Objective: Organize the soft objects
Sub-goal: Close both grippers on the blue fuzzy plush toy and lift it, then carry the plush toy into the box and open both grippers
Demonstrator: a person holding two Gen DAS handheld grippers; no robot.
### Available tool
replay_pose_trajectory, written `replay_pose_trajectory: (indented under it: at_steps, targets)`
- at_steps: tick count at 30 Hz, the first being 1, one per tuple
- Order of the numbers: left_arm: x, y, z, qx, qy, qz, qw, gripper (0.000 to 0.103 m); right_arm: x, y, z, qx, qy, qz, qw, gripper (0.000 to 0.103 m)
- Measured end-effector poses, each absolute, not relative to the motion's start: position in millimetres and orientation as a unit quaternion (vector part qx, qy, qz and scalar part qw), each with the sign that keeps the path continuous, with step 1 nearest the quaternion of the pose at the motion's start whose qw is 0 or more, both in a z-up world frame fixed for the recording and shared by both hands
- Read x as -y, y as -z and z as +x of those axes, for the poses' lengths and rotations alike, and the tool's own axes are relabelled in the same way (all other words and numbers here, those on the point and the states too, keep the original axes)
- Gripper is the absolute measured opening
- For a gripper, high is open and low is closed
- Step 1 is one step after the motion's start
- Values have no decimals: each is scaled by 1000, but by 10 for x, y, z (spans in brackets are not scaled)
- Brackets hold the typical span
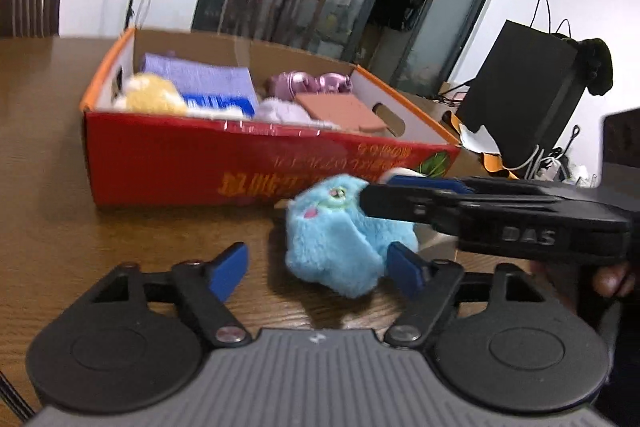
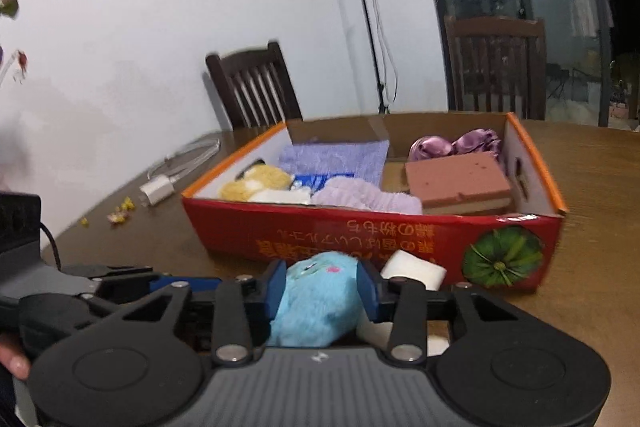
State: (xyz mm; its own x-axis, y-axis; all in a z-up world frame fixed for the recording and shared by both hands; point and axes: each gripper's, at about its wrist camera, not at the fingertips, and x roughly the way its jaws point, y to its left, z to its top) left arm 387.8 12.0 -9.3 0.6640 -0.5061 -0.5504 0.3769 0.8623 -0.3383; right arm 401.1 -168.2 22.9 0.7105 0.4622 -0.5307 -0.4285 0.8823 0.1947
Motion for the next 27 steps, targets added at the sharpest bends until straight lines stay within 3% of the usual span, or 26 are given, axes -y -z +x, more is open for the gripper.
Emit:
replay_pose_trajectory:
  at_steps: [4,7,19,27]
  targets:
    - [-129,141,3879,-330,234,-91,910,46,1649,-116,4092,-303,-268,30,914,32]
    - [-76,140,3867,-330,226,-72,914,41,1605,-79,4054,-300,-272,12,914,32]
    - [-63,100,3693,-319,218,-48,921,40,1605,-51,4008,-316,-296,21,901,34]
    - [-352,159,2906,-325,204,-147,912,41,1515,-24,3432,-339,-318,36,885,37]
